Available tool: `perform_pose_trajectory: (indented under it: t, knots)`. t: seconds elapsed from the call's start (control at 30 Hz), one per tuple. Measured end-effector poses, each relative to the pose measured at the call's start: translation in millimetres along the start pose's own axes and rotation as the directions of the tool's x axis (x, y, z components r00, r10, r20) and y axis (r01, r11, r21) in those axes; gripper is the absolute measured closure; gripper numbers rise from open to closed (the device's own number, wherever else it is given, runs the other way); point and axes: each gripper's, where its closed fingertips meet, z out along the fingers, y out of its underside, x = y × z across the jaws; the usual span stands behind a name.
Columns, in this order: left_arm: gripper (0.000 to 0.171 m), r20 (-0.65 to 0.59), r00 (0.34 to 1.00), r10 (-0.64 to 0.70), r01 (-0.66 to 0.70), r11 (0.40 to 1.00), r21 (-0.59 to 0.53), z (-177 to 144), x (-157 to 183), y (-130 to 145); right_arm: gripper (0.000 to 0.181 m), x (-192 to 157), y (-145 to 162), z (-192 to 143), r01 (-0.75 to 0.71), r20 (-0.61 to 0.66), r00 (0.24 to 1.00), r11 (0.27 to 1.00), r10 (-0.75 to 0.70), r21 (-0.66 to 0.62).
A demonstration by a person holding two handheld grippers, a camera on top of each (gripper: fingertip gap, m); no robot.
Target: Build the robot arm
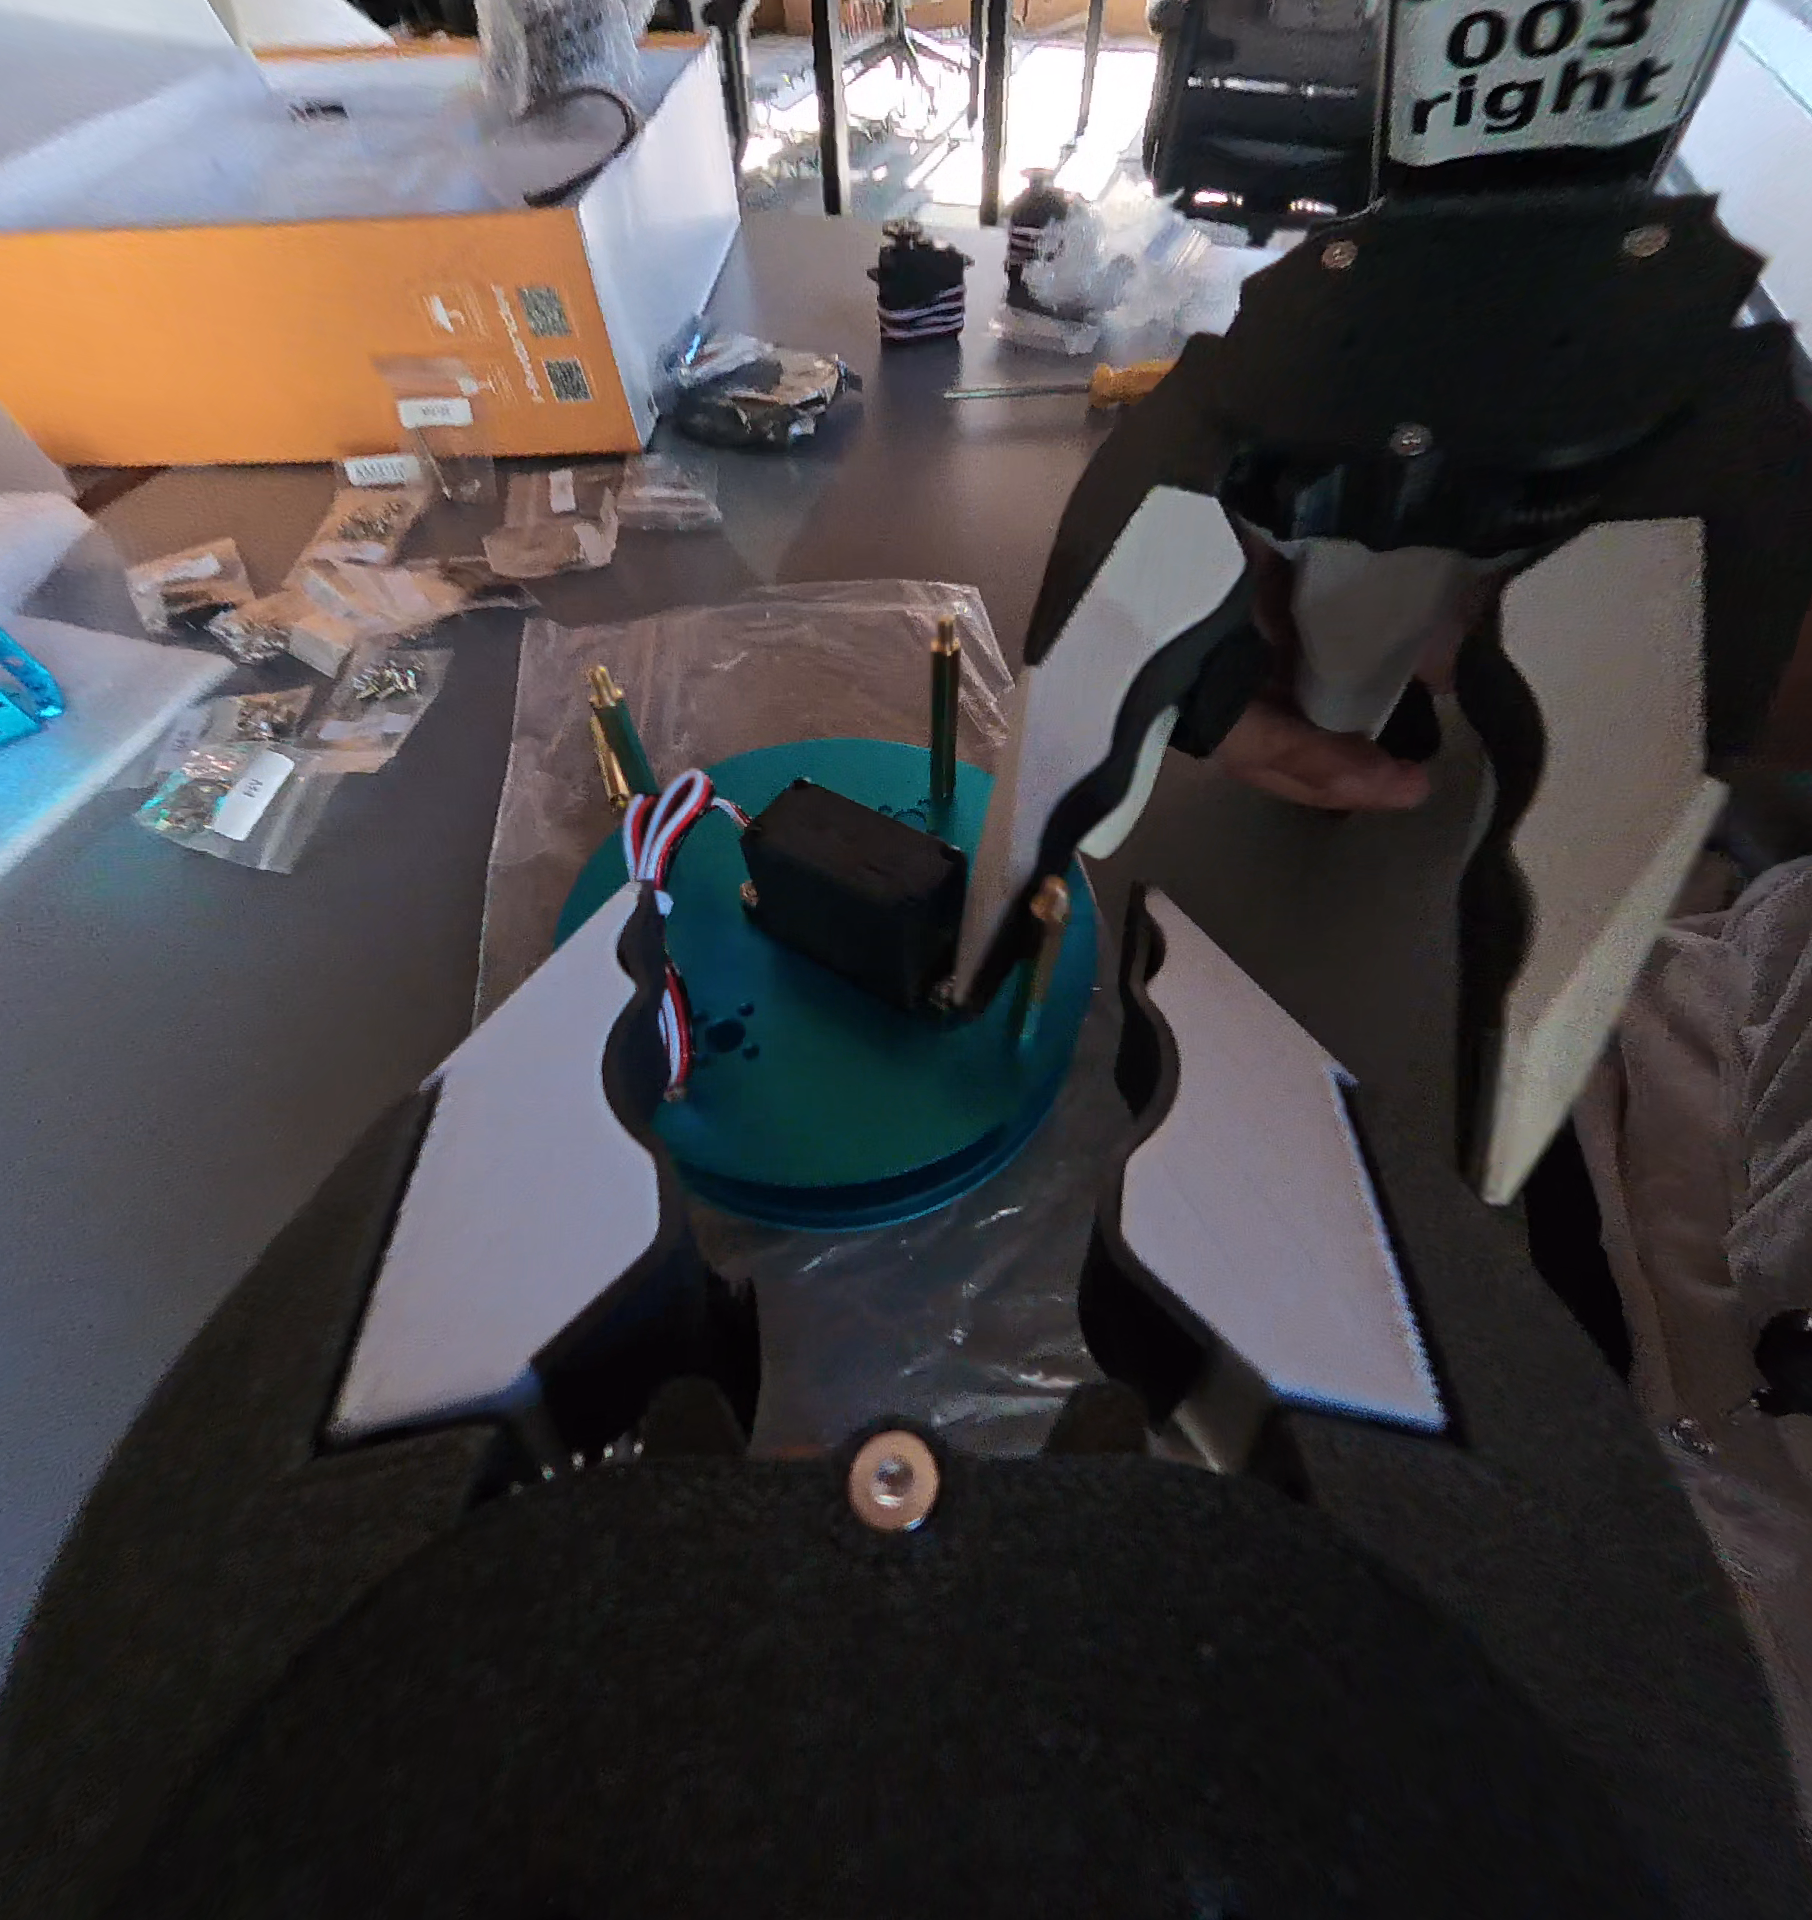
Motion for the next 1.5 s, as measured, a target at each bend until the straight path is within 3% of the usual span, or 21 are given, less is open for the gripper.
perform_pose_trajectory:
  t: [0.1,0.2,0.27,0.4,0.53,0.67,0.77,0.93,1.1,1.23,1.3,1.5]
  knots:
    - [0.082,-0.002,1.0,-0.01,0.01,0.999,-0.039,2.8,-12.3,6.4,0.109,1.1,1.6,-8.5,-0.031,0.021,0.999,1.0,0.031,0.002]
    - [0.079,-0.01,0.999,-0.036,0.035,0.997,-0.063,-12.8,-23.1,18.6,0.117,-2.7,2.1,-29.8,-0.042,0.044,0.998,0.999,0.041,0.013]
    - [0.078,-0.042,0.998,-0.038,0.036,0.998,-0.056,-21.8,-21.3,23.1,0.113,1.6,2.1,-38.7,-0.032,0.007,0.999,0.999,0.032,0.013]
    - [0.08,-0.153,0.988,-0.029,0.025,0.999,-0.025,-10.2,-3.0,12.2,0.109,2.1,4.4,-20.7,0.015,0.002,1.0,1.0,-0.015,-0.024]
    - [0.08,-0.115,0.993,0.022,-0.028,0.998,-0.052,10.0,-6.7,12.8,0.104,-0.1,5.5,2.6,0.015,0.011,1.0,0.999,-0.014,-0.041]
    - [0.073,-0.074,0.997,0.011,-0.015,0.998,-0.058,-3.4,-22.8,22.0,0.111,0.5,6.8,-9.0,-0.028,0.006,1.0,0.999,0.028,-0.03]
    - [0.08,-0.028,0.999,-0.038,0.037,0.998,-0.041,-19.1,-39.3,26.5,0.119,-2.7,5.1,-26.2,-0.053,0.014,0.999,0.999,0.053,-0.002]
    - [0.079,-0.109,0.994,-0.013,0.016,0.999,0.03,-17.1,-17.3,6.8,0.107,7.0,8.5,-14.2,0.001,-0.041,0.999,0.999,-0.002,-0.037]
    - [0.077,-0.097,0.994,0.055,-0.056,0.998,-0.009,7.9,-5.9,10.6,0.11,1.8,1.5,6.9,0.016,0.003,1.0,0.999,-0.016,-0.034]
    - [0.061,-0.052,0.998,0.027,-0.029,0.999,-0.039,-1.8,-27.2,20.1,0.113,2.8,6.0,-7.1,-0.025,0.007,1.0,0.999,0.025,-0.039]
    - [0.072,-0.035,0.999,-0.018,0.017,0.999,-0.032,-9.7,-37.3,22.7,0.12,0.8,8.8,-18.4,-0.039,0.011,0.999,0.999,0.039,-0.037]
    - [0.071,-0.123,0.992,-0.029,0.033,0.999,0.028,-9.4,-18.7,6.8,0.109,7.7,3.9,-16.7,-0.007,-0.049,0.999,1.0,0.005,-0.024]
